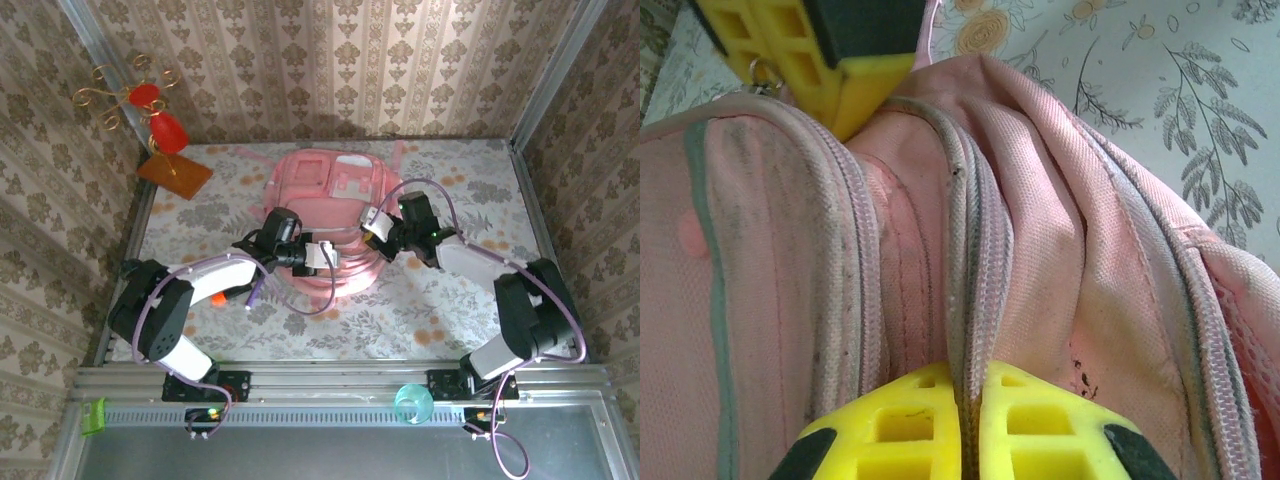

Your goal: Pack the student bag

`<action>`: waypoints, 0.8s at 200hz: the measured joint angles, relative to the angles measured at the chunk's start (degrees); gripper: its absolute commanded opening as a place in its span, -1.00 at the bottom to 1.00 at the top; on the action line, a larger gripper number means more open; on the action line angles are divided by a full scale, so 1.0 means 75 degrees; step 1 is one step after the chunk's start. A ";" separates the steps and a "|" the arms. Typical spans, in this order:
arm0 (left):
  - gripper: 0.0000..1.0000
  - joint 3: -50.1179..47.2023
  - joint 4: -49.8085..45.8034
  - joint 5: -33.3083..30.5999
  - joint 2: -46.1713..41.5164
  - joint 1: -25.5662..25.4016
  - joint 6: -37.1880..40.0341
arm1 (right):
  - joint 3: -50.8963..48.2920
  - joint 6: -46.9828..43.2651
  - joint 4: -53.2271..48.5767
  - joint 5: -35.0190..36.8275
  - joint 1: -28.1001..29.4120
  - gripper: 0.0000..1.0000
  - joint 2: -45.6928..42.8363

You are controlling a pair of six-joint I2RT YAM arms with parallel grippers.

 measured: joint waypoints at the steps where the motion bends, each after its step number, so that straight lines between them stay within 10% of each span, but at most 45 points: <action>1: -1.00 0.0009 0.0012 -0.0006 0.0003 -0.0006 -0.0012 | -0.0015 0.0003 0.0000 0.0012 0.0012 -1.00 -0.0020; 91: -1.00 0.0195 0.0568 -0.0236 0.0595 -0.0460 -0.1422 | -0.1072 0.2241 0.0513 0.1355 0.0892 -1.00 -0.0892; 160: 0.26 0.0195 0.0656 0.0493 0.0026 -0.0329 -0.2946 | -0.1151 0.3573 0.1014 0.0833 0.0490 -1.00 -0.0766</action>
